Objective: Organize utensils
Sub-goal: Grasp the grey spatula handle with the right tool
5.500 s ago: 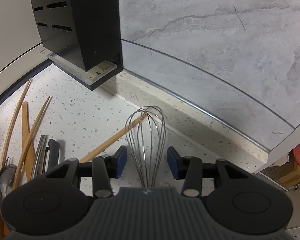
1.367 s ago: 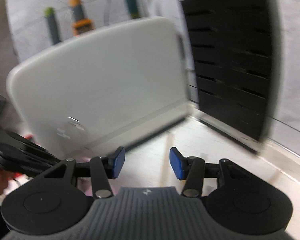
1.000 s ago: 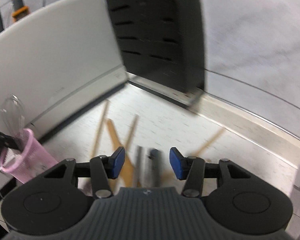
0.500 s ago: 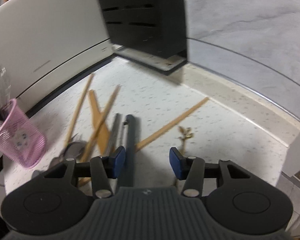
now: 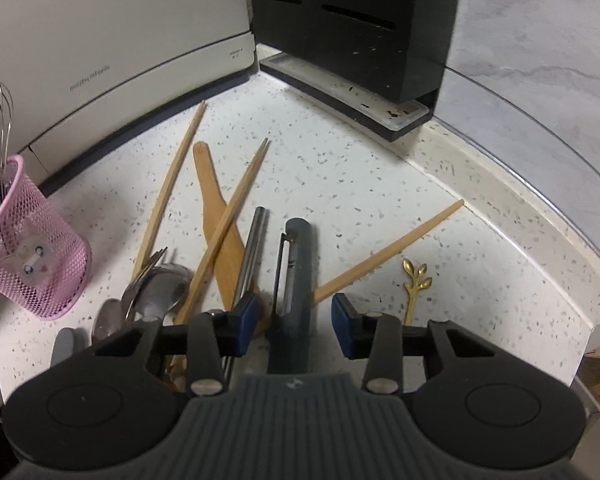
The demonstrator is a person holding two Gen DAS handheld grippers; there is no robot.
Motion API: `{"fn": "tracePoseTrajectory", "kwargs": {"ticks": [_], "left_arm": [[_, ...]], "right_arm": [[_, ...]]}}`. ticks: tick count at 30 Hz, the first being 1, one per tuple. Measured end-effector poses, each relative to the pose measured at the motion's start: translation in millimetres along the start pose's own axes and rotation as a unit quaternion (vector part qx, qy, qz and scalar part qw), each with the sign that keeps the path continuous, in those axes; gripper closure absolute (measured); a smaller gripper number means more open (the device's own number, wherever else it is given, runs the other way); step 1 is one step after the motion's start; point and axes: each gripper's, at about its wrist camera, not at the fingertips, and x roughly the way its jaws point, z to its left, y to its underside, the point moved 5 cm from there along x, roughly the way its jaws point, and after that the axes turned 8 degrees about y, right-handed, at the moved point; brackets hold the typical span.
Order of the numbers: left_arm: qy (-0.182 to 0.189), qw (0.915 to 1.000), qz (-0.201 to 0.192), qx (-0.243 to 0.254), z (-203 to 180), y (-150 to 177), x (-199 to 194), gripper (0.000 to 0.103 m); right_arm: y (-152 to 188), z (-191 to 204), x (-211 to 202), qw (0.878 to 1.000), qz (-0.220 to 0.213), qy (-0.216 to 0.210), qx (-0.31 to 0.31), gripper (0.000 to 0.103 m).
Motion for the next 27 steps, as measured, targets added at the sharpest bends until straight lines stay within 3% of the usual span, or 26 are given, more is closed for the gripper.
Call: {"fn": "tracePoseTrajectory", "kwargs": {"ticks": [5, 9, 10, 18, 27], "left_arm": [[0.0, 1.0, 0.001, 0.001, -0.6, 0.5, 1.6, 0.096], [0.0, 1.0, 0.001, -0.001, -0.5, 0.6, 1.7, 0.096], [0.0, 1.0, 0.001, -0.001, -0.6, 0.7, 1.6, 0.096], [0.005, 1.0, -0.003, -0.002, 0.0, 1.0, -0.8, 0.096], [0.007, 1.0, -0.005, 0.0, 1.1, 0.3, -3.5, 0.096]], "right_arm": [[-3.3, 2.3, 1.2, 1.0, 0.016, -0.006, -0.019, 0.065], [-3.4, 5.8, 0.8, 1.0, 0.014, -0.017, -0.021, 0.086], [-2.9, 7.6, 0.3, 0.999, 0.013, -0.019, -0.021, 0.087], [-2.1, 6.7, -6.1, 1.0, -0.006, -0.015, -0.014, 0.088], [-11.1, 1.9, -36.2, 0.997, -0.066, -0.029, 0.019, 0.089]]}}
